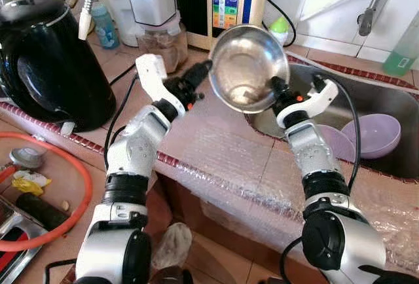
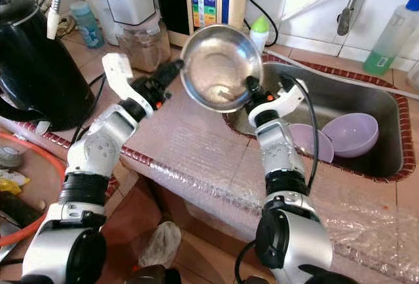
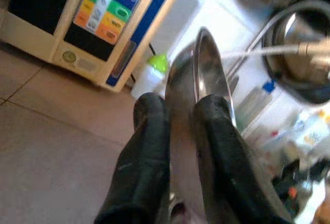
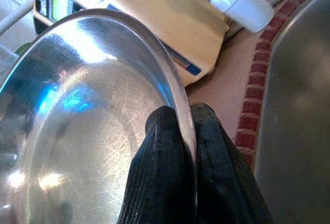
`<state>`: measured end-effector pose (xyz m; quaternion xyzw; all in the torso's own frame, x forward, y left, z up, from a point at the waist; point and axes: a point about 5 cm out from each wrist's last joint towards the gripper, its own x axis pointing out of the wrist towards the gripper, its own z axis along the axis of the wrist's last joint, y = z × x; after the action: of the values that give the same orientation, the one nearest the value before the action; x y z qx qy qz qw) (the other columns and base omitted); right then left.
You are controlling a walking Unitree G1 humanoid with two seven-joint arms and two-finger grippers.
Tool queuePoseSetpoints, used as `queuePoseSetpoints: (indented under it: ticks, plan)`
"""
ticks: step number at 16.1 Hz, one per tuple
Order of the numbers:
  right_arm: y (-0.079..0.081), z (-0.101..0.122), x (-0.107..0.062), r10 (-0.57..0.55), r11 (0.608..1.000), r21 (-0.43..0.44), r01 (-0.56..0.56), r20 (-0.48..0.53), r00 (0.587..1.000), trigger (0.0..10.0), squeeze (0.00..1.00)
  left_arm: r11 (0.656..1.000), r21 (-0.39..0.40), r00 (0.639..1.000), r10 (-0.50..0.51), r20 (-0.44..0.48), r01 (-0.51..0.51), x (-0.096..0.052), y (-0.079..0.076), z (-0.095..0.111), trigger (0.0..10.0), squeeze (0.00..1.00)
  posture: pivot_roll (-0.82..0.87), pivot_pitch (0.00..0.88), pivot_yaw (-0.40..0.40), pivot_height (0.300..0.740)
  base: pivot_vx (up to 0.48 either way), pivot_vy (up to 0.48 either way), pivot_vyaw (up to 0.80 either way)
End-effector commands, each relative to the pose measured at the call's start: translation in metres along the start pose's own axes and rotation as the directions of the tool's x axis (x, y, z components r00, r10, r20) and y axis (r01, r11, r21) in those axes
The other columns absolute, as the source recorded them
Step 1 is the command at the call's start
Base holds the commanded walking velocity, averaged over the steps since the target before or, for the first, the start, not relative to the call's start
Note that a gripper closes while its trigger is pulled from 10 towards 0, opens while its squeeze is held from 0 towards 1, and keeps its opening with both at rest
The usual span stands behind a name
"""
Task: Kitchen organization
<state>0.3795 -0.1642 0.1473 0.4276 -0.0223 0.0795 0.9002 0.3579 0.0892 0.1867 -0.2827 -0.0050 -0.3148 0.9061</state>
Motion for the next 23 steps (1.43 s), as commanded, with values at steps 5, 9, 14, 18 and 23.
queuePoseSetpoints:
  ticks: [5,9,14,18,23]
  plan:
    - [-0.032,0.037,-0.006,-0.322,0.897,-0.257,0.359,0.175,0.931,0.0,0.0,0.939,0.33,0.979,-0.029,-0.201,0.096,-0.02,0.0,-0.025,10.0,1.0,-0.03,0.0,0.06,0.74,0.0,0.0,0.0]
    - [-0.069,0.051,-0.026,-0.557,0.742,-0.288,0.605,0.237,0.796,0.0,0.0,0.899,0.387,0.948,-0.085,-0.306,0.205,-0.034,-0.009,-0.047,10.0,1.0,-0.02,0.0,0.058,0.74,0.0,0.0,0.0]
    - [-0.086,0.044,-0.038,-0.659,0.645,-0.311,0.699,0.237,0.714,10.0,0.07,0.871,0.425,0.938,-0.104,-0.331,0.247,-0.032,-0.019,-0.057,10.0,1.0,-0.01,0.001,0.061,0.74,0.0,0.0,0.0]
    - [-0.092,0.036,-0.043,-0.672,0.646,-0.29,0.706,0.225,0.706,10.0,1.0,0.854,0.426,0.922,-0.143,-0.361,0.3,-0.031,-0.027,-0.063,10.0,1.0,-0.01,0.008,0.071,0.74,0.0,0.0,0.0]
    - [-0.093,0.032,-0.044,-0.666,0.66,-0.28,0.697,0.211,0.715,10.0,1.0,0.852,0.42,0.916,-0.151,-0.373,0.312,-0.032,-0.027,-0.065,10.0,1.0,-0.02,0.005,0.077,0.74,0.0,0.0,0.0]
